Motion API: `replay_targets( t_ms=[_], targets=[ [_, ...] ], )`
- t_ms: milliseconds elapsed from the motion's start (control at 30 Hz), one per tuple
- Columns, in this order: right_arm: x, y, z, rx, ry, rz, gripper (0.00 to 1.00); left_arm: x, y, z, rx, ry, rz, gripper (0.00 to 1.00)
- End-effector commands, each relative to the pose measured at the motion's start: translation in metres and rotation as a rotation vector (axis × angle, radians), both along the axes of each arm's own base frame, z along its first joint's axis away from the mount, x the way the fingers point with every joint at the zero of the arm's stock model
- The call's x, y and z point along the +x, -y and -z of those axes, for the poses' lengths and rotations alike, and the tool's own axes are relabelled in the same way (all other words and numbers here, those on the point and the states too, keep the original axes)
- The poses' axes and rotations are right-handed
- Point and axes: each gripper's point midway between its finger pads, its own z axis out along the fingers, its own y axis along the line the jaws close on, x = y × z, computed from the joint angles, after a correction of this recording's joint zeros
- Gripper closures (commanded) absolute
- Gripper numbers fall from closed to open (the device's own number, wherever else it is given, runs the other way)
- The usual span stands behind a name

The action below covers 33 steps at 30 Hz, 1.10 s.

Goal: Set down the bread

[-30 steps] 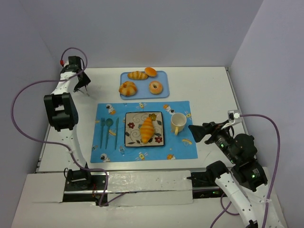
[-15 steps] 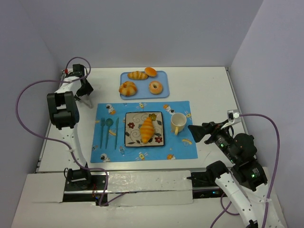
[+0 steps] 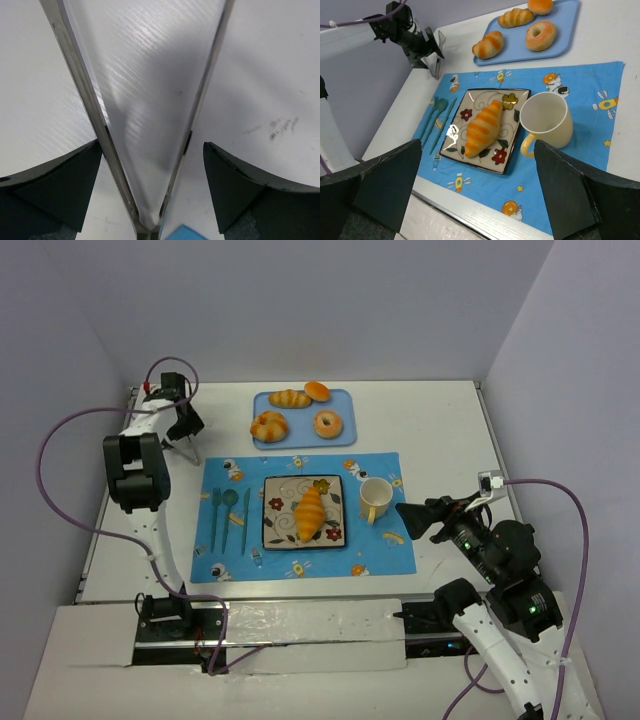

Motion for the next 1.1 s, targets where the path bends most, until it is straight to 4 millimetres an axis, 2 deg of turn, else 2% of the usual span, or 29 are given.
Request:
replay_targets(
  t_ms=[0, 33, 67, 100, 133, 233, 300, 333, 400, 433, 500, 533, 600, 633, 667, 700, 733, 767, 800, 833, 867, 900, 933, 967, 1000, 1033, 1067],
  targets=[
    [0.001, 0.0, -0.014, 0.006, 0.046, 0.002, 0.0, 0.012, 0.009, -0.072, 0.018, 0.149, -0.017, 0.07],
    [0.001, 0.001, -0.013, 0.003, 0.046, 0.003, 0.0, 0.01, 0.009, -0.069, 0.021, 0.143, -0.019, 0.07],
    [0.001, 0.001, -0.014, 0.003, 0.046, 0.006, 0.0, 0.008, 0.012, -0.084, 0.024, 0.173, -0.027, 0.07],
    [0.001, 0.002, -0.014, 0.0, 0.045, 0.009, 0.0, 0.002, 0.012, -0.084, 0.031, 0.169, -0.029, 0.07],
    [0.0, 0.003, -0.016, -0.002, 0.05, 0.015, 0.0, 0.001, 0.014, -0.101, 0.033, 0.203, -0.026, 0.07],
    [0.001, 0.005, -0.017, -0.007, 0.051, 0.022, 0.0, -0.011, 0.011, -0.111, 0.041, 0.208, -0.038, 0.07],
    [0.001, 0.006, -0.018, -0.009, 0.05, 0.025, 0.0, -0.02, 0.01, -0.125, 0.047, 0.222, -0.043, 0.06],
    [0.0, 0.006, -0.021, -0.004, 0.054, 0.024, 0.0, -0.025, 0.01, -0.139, 0.047, 0.243, -0.038, 0.06],
    [-0.002, 0.006, -0.023, 0.0, 0.059, 0.022, 0.0, -0.034, 0.012, -0.147, 0.037, 0.262, -0.031, 0.06],
    [-0.002, 0.006, -0.024, 0.005, 0.06, 0.024, 0.0, -0.039, 0.033, -0.171, 0.007, 0.319, 0.02, 0.06],
    [-0.002, 0.006, -0.025, 0.003, 0.059, 0.024, 0.0, -0.049, 0.051, -0.181, -0.026, 0.353, 0.076, 0.07],
    [-0.002, 0.006, -0.025, 0.004, 0.057, 0.024, 0.0, -0.057, 0.073, -0.206, -0.046, 0.402, 0.138, 0.07],
    [0.0, 0.005, -0.026, -0.001, 0.054, 0.024, 0.0, -0.072, 0.102, -0.22, -0.061, 0.426, 0.23, 0.07],
    [0.0, 0.006, -0.026, -0.002, 0.055, 0.027, 0.0, -0.089, 0.136, -0.245, -0.074, 0.479, 0.33, 0.07],
    [0.001, 0.006, -0.028, -0.003, 0.055, 0.03, 0.0, -0.101, 0.158, -0.245, -0.094, 0.478, 0.404, 0.07],
    [0.001, 0.007, -0.028, -0.005, 0.054, 0.033, 0.0, -0.117, 0.175, -0.267, -0.105, 0.532, 0.472, 0.07],
    [0.002, 0.008, -0.029, -0.007, 0.054, 0.037, 0.0, -0.134, 0.206, -0.273, -0.117, 0.54, 0.576, 0.07],
    [0.003, 0.009, -0.029, -0.013, 0.051, 0.049, 0.0, -0.147, 0.22, -0.27, -0.126, 0.533, 0.625, 0.07],
    [0.004, 0.01, -0.028, -0.019, 0.047, 0.055, 0.0, -0.162, 0.228, -0.285, -0.135, 0.583, 0.678, 0.07],
    [0.006, 0.011, -0.027, -0.025, 0.04, 0.063, 0.0, -0.179, 0.245, -0.275, -0.153, 0.568, 0.748, 0.07],
    [0.007, 0.012, -0.027, -0.028, 0.038, 0.068, 0.0, -0.188, 0.252, -0.273, -0.17, 0.577, 0.78, 0.07],
    [0.008, 0.012, -0.027, -0.029, 0.038, 0.072, 0.0, -0.199, 0.258, -0.285, -0.2, 0.639, 0.816, 0.07],
    [0.009, 0.012, -0.027, -0.031, 0.032, 0.074, 0.0, -0.208, 0.261, -0.267, -0.22, 0.61, 0.848, 0.07],
    [0.01, 0.012, -0.028, -0.03, 0.032, 0.077, 0.0, -0.216, 0.268, -0.263, -0.25, 0.615, 0.888, 0.07],
    [0.011, 0.013, -0.029, -0.03, 0.033, 0.082, 0.0, -0.226, 0.27, -0.268, -0.269, 0.65, 0.914, 0.07],
    [0.012, 0.012, -0.03, -0.03, 0.03, 0.082, 0.0, -0.229, 0.273, -0.261, -0.28, 0.655, 0.934, 0.07],
    [0.013, 0.012, -0.031, -0.032, 0.029, 0.085, 0.0, -0.233, 0.275, -0.261, -0.293, 0.664, 0.95, 0.07]
  ],
)
